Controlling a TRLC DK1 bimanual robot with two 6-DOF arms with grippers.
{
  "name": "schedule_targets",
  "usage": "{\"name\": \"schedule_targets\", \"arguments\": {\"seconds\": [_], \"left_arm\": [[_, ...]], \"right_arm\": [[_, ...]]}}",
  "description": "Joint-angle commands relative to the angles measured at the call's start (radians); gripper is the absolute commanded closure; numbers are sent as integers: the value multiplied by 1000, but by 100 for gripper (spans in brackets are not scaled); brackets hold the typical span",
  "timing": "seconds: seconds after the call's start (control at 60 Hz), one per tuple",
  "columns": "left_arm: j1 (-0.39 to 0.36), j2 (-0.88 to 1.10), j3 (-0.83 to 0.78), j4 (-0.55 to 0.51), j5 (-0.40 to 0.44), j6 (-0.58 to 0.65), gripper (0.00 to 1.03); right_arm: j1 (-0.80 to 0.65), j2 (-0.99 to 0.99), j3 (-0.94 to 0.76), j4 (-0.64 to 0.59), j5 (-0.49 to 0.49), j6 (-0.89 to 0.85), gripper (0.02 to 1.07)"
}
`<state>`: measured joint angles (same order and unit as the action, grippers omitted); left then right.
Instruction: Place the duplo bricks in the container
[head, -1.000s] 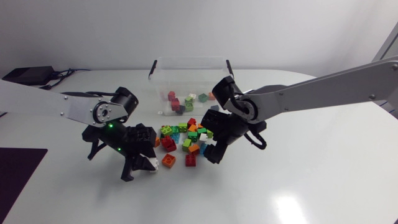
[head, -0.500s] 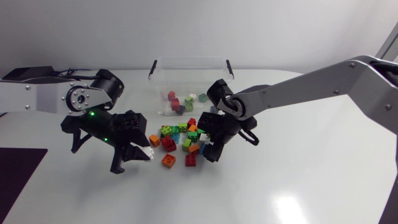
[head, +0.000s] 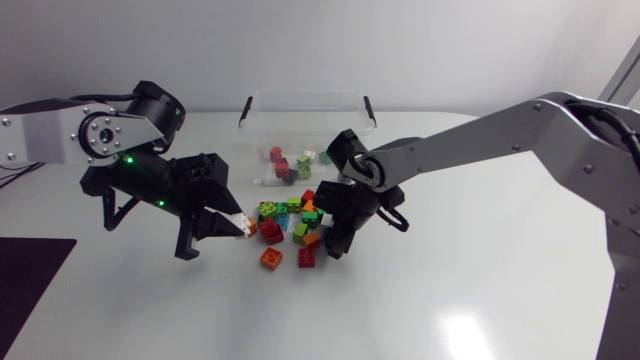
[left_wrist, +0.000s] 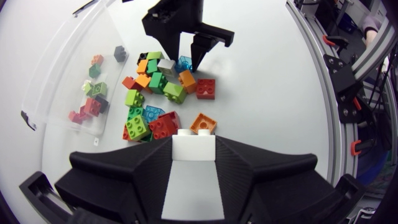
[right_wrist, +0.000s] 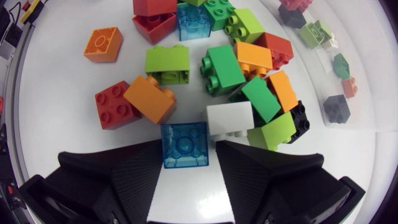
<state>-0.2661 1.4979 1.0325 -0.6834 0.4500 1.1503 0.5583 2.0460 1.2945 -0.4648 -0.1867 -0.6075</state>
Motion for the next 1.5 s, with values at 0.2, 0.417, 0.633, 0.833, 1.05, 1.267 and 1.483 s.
{"name": "schedule_targets", "arguments": {"seconds": [0.2, 0.417, 0.633, 0.833, 1.05, 1.267, 1.483], "left_arm": [[22, 22, 133, 7, 53, -98, 67], [-7, 74, 187, 212, 52, -294, 67], [-5, 170, 293, 358, 38, -475, 67], [-1, 257, 411, 443, -11, -586, 67], [21, 378, 564, 479, -43, -686, 67], [11, 486, 669, 499, -105, -738, 63], [13, 539, 699, 527, -191, -755, 6]], "right_arm": [[9, -46, -38, -25, -2, -21, 70], [-8, -190, -104, -52, -2, -20, 70], [-15, -299, -138, -64, -8, -11, 70], [-24, -360, -130, -83, -31, 14, 70], [-52, -402, -96, -78, -57, 49, 70], [-64, -414, -58, -58, -73, 87, 70], [-81, -418, -3, -34, -80, 135, 70]]}}
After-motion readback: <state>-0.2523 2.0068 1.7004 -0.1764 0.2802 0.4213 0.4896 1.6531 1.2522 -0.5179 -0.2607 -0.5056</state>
